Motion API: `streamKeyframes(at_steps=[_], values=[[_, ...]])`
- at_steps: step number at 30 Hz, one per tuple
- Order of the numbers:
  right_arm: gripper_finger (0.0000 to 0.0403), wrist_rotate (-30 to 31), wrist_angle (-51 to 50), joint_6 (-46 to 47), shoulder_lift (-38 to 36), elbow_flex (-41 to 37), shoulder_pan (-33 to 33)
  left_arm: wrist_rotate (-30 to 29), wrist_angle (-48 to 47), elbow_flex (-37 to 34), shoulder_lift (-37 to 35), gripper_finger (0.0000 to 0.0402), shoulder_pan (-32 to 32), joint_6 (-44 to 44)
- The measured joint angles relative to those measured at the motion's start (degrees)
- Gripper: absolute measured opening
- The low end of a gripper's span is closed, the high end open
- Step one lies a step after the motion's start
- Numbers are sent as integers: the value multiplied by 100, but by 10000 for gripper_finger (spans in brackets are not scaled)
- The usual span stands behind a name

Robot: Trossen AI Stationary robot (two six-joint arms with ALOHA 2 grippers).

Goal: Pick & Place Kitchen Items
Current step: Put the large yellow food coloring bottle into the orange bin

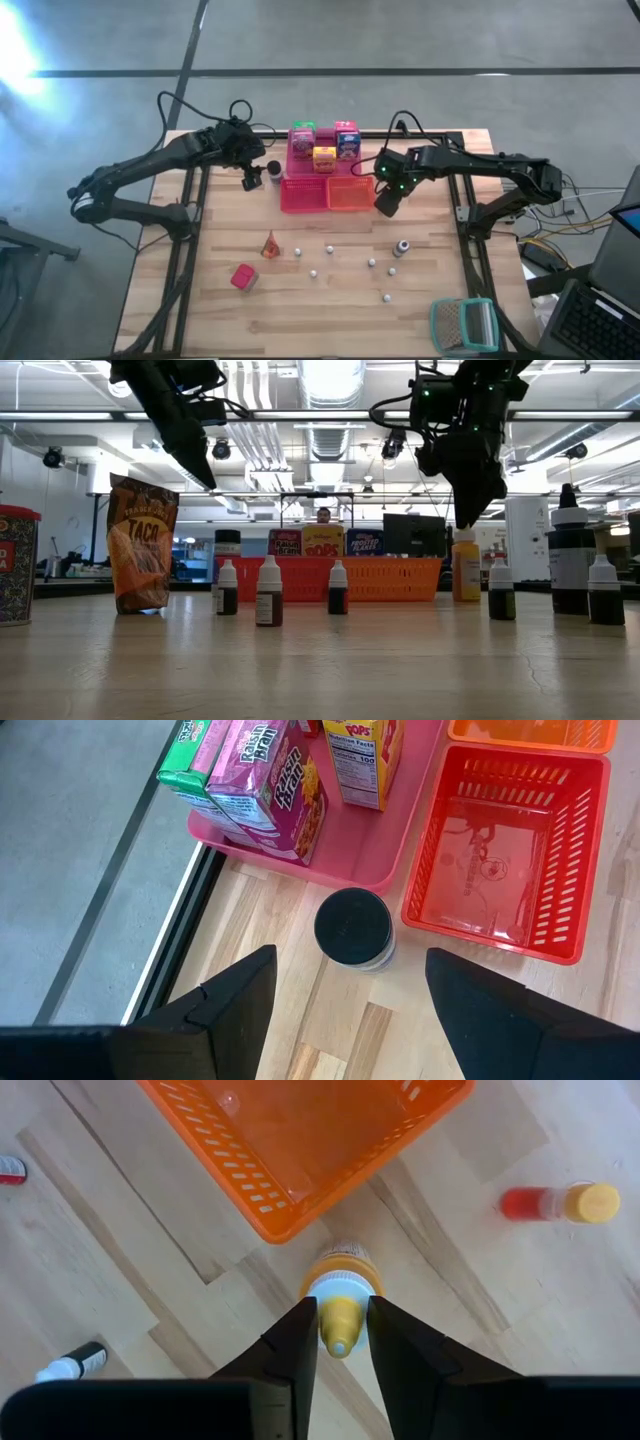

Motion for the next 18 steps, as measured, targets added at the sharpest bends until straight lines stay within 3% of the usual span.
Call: streamKeyframes(at_steps=[8, 18], values=[[101, 3, 62, -3, -13, -52, 0, 0, 0, 2, 0, 262, 0, 0], [38, -119, 53, -40, -21, -52, -4, 0, 0, 2, 0, 262, -1, 0]])
